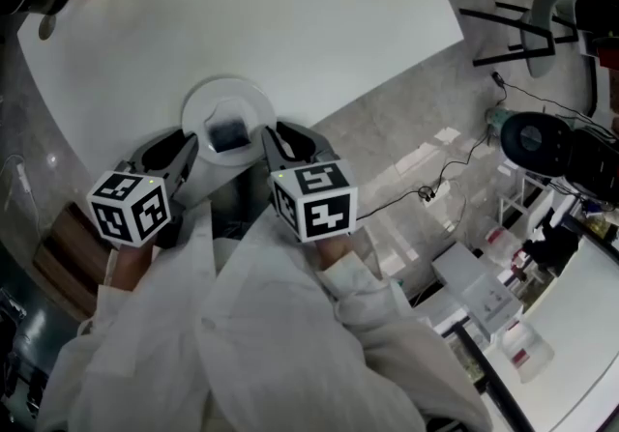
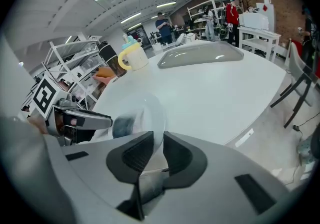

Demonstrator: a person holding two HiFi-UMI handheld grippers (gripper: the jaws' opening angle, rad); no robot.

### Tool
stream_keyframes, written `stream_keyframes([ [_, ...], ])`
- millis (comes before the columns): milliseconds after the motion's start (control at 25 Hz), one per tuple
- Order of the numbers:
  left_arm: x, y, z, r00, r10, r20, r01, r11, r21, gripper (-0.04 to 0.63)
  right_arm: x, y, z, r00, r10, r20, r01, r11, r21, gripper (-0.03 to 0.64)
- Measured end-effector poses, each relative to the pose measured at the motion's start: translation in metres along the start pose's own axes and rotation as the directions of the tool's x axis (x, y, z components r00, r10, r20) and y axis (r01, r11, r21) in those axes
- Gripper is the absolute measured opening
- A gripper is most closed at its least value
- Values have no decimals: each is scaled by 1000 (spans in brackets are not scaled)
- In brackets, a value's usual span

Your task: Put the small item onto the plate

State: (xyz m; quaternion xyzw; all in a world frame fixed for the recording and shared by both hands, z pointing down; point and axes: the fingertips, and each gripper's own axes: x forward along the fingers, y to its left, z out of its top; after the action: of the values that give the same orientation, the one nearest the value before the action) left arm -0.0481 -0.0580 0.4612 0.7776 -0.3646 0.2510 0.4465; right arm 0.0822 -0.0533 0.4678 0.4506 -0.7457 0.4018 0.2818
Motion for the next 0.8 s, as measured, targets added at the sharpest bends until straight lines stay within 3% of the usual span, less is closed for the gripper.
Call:
stream_keyframes([
  [520, -7, -3, 1, 1000, -20, -23, 20, 1000, -13, 81, -7, 4, 9, 1000, -10, -27, 11, 1000, 25, 57],
  [800, -2, 1, -3, 998, -20, -54, 20, 1000, -12, 83, -2, 4, 2, 999, 17, -29, -14, 993, 118, 58],
])
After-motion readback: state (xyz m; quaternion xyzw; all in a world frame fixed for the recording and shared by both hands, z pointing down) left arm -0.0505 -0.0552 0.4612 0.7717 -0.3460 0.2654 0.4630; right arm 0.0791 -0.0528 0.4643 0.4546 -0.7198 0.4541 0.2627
